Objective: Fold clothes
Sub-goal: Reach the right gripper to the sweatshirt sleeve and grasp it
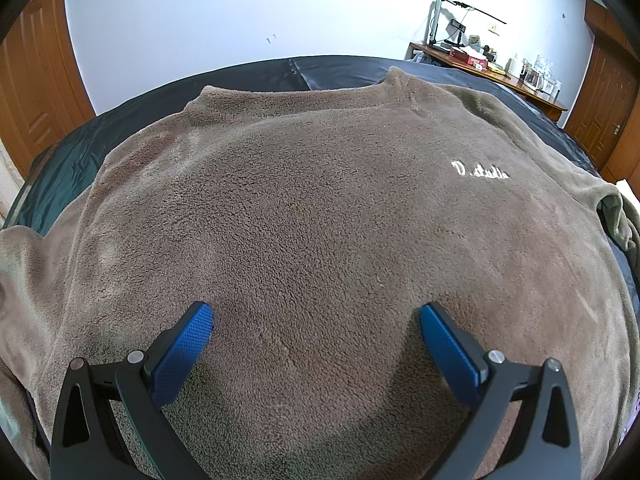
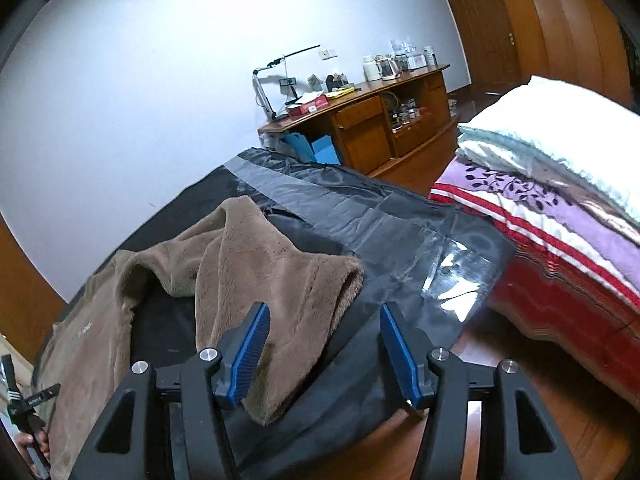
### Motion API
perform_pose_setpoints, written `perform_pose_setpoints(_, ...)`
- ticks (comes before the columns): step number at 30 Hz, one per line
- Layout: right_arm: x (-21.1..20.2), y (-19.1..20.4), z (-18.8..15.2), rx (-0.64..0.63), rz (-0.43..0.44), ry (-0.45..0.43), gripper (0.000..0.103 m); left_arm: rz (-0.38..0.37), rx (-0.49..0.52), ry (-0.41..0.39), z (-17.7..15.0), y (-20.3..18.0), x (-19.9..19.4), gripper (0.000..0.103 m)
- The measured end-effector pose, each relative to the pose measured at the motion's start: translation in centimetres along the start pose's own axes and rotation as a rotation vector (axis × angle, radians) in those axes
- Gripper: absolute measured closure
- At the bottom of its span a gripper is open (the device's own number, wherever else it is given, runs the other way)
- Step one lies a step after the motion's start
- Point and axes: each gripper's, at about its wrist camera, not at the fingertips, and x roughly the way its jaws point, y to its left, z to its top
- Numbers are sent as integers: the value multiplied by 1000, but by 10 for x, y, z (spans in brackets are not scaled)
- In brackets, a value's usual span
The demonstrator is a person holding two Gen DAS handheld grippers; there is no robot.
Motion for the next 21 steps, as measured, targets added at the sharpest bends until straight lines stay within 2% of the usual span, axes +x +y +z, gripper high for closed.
perform_pose_setpoints(2,5,-3,3,16,31,-2,49,1,0,0,0,0,0,0)
perform_pose_setpoints(4,12,-4,7,27,69,1,60,0,0,0,0,0,0,0)
perform_pose_setpoints(6,16,-6,7,29,90,11,66,0,1,0,0,1,0,0)
perform_pose_setpoints(13,23,-15,1,54,140,19,72,0,2,0,1,1,1,0)
perform_pose_setpoints(21,21,-18,-10,54,228,27,72,3,1,0,1,1,2,0)
